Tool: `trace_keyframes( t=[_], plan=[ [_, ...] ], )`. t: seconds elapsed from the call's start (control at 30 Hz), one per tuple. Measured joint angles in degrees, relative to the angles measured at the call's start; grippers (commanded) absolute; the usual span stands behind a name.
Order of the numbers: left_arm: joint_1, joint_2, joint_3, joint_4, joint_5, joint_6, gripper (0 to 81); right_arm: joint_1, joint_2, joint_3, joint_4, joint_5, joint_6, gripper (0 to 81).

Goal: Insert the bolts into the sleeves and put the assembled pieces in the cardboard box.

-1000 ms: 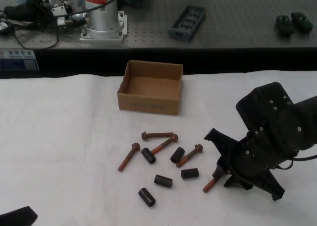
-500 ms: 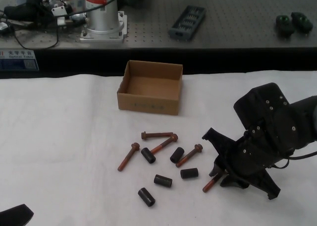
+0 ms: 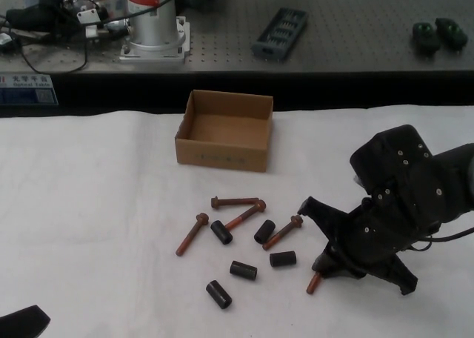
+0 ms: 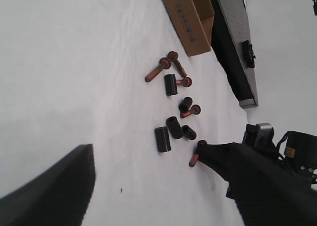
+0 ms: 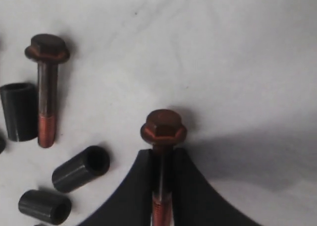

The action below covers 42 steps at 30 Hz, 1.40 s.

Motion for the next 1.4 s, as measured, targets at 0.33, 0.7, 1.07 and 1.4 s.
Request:
trace_keyframes(
  t=[0.33,0.7,1.07,1.4],
  plan=[
    [0.00,0.00,0.00,-3.97,0.17,3.46,44.5,0.10,-11.76,0.32,6.27,-0.50,-11.30,2.9],
    [-4.57,-0.03,0.00,-7.68,5.90,7.78,12.6,0.10,-30.89,0.42,24.37,0.43,-26.25,2.9],
    [-15.15,2.98,0.00,-9.80,-4.08,2.29,10.5,0.10,-46.87,0.65,37.42,5.57,-30.32,2.9],
    [-30.57,32.31,-8.65,-22.75,-20.17,1.40,10.5,0.10,-47.95,0.65,41.76,5.82,-31.23,2.9]
  ],
)
